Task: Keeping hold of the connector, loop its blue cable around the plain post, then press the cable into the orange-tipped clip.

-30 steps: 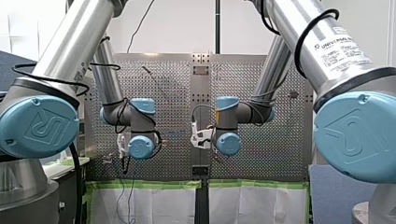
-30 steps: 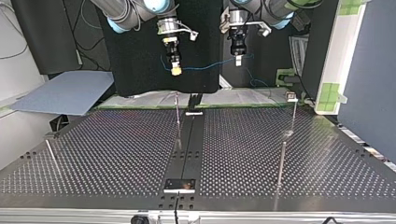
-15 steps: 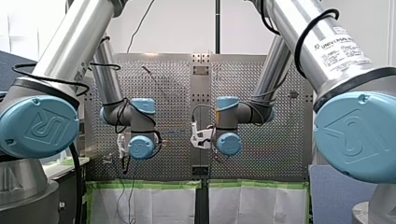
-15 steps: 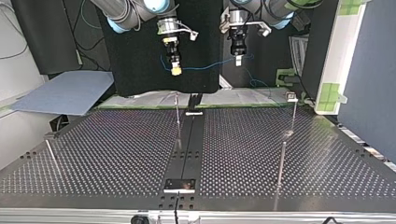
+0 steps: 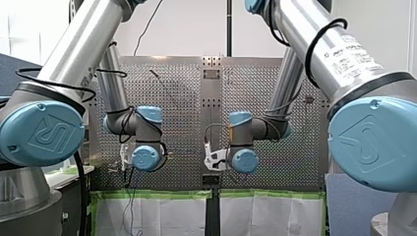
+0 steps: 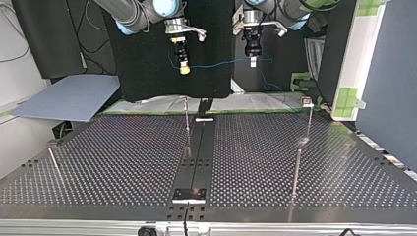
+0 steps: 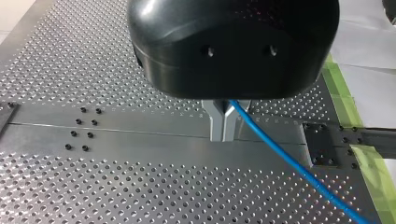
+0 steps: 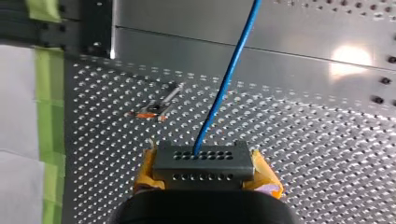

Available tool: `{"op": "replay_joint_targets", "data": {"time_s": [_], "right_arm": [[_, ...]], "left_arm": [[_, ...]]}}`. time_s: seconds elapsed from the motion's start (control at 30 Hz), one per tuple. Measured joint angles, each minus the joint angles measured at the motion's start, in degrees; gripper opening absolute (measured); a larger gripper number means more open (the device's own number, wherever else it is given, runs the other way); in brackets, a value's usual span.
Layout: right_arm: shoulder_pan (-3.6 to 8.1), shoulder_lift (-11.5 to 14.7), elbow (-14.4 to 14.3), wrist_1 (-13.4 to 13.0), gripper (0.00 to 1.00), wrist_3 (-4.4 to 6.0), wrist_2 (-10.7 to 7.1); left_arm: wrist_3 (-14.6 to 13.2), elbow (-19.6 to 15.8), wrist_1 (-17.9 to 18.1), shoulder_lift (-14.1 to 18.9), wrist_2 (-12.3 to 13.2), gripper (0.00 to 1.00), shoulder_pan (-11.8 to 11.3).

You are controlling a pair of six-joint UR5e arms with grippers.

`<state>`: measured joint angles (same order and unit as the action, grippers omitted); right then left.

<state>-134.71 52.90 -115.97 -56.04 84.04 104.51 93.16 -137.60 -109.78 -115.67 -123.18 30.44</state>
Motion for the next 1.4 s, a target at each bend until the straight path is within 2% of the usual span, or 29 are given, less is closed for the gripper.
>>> {"op": "replay_joint_targets", "data": {"time_s": [1.23, 1.33, 1.4], "right_arm": [[0.03, -0.3, 0.0, 0.1, 0.00, -0.01, -0.02], [0.57, 0.3, -0.3, 0.7, 0.00, -0.06, -0.60], [0.77, 1.0, -0.1, 1.4, 0.00, 0.28, -1.26]], "left_arm": [[0.1, -0.2, -0.2, 0.1, 0.2, 0.00, -0.1], [0.4, -0.9, -1.1, 1.0, 1.1, 0.00, -0.2], [1.1, -1.2, -2.0, 1.9, 1.7, 0.00, -0.1]]}}
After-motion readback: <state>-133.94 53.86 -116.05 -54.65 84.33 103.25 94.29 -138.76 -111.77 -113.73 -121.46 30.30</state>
